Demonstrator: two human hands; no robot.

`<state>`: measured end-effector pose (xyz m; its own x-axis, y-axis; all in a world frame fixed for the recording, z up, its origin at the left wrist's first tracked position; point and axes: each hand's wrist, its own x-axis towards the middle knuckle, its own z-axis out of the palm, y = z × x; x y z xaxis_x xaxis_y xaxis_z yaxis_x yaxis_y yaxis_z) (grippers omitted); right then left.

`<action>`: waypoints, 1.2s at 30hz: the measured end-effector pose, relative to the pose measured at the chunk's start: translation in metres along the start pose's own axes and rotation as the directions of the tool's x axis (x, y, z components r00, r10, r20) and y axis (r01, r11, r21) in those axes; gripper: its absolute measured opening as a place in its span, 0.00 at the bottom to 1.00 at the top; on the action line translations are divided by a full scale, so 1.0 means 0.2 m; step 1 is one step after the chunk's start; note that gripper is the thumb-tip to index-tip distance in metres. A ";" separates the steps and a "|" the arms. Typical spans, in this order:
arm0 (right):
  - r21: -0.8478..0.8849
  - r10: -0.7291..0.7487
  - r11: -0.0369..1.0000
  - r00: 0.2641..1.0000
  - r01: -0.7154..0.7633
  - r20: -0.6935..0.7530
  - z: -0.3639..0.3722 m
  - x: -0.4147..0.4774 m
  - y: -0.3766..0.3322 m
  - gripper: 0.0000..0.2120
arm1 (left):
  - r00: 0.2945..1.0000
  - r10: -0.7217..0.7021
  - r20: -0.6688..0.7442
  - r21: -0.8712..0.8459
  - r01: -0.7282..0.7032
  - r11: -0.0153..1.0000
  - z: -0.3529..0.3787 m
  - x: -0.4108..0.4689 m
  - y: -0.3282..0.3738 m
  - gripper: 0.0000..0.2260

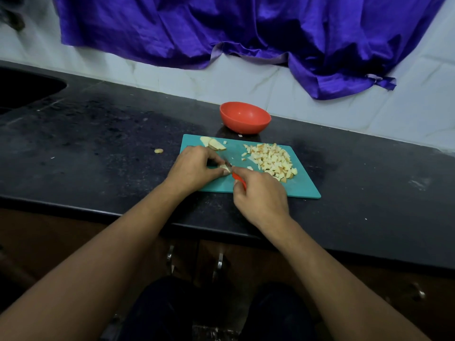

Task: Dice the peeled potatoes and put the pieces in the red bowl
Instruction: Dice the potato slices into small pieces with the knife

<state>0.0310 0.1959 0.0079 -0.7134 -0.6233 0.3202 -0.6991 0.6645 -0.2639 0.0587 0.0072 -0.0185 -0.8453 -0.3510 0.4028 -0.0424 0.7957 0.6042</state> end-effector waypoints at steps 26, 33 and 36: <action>0.103 0.096 0.990 0.995 -0.094 -0.008 -0.08 0.00 0.11 0.20 | 0.992 -0.128 0.013 -0.056 0.129 0.990 -0.02 -0.02 0.02 0.20; 0.073 0.018 0.997 1.000 -0.019 0.016 -0.02 -0.02 -0.03 0.21 | 0.989 -0.145 0.012 -0.097 0.145 0.985 -0.04 -0.04 0.04 0.26; 0.049 0.005 0.999 1.000 -0.005 0.007 -0.01 -0.03 -0.05 0.21 | 0.988 -0.151 0.010 -0.090 0.152 0.984 -0.04 -0.04 0.04 0.27</action>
<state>0.0417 0.1936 0.0097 -0.7171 -0.6229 0.3125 -0.6969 0.6467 -0.3101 0.0698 0.0121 -0.0123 -0.8342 -0.4627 0.3001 -0.1219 0.6854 0.7179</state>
